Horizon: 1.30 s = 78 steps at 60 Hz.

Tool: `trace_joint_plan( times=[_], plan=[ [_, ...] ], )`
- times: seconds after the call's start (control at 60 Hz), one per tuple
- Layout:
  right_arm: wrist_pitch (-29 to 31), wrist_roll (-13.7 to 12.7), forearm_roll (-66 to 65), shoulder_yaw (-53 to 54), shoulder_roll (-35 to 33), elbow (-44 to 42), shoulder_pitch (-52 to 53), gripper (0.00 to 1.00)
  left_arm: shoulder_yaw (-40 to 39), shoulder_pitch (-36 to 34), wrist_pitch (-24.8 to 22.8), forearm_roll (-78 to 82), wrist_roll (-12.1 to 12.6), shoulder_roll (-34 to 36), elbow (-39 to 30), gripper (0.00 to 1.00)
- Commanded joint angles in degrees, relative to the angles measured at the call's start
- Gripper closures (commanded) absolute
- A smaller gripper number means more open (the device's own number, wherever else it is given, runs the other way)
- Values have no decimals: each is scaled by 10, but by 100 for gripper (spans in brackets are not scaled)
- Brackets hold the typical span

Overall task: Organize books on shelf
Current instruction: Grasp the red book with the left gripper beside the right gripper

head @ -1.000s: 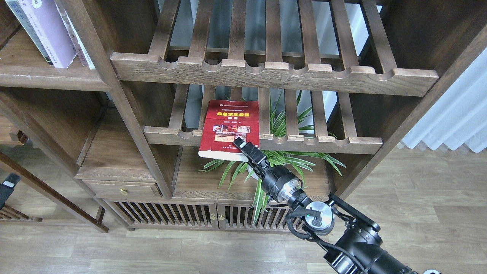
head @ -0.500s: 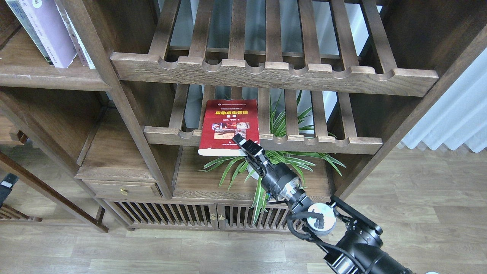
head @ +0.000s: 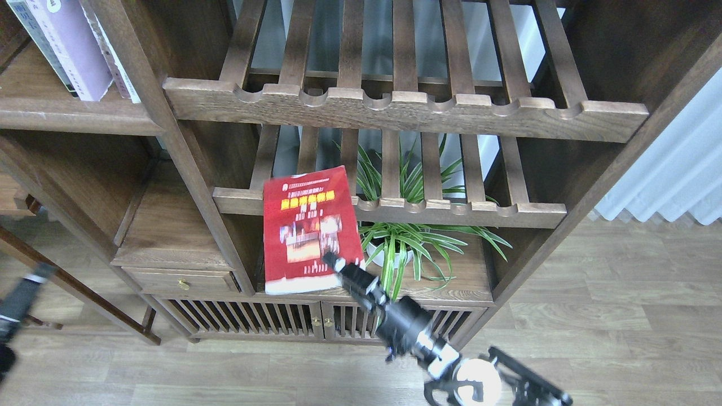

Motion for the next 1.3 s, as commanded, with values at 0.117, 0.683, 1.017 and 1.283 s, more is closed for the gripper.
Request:
trace_joint_plan(
  times=[0.117, 0.683, 1.017, 1.283],
  plan=[
    [0, -45, -2, -8, 0, 0, -30, 96, 125, -18, 0, -56, -4, -7, -25, 1],
    [0, -57, -7, -30, 0, 0, -46, 95, 279, -55, 0, -69, -68, -64, -80, 9],
    [0, -58, -7, -39, 0, 1, -49, 95, 294, -60, 0, -83, -102, -101, -77, 44],
    [0, -67, -8, -38, 0, 2, -57, 95, 294, -59, 0, -88, -108, -95, -77, 86]
  ],
)
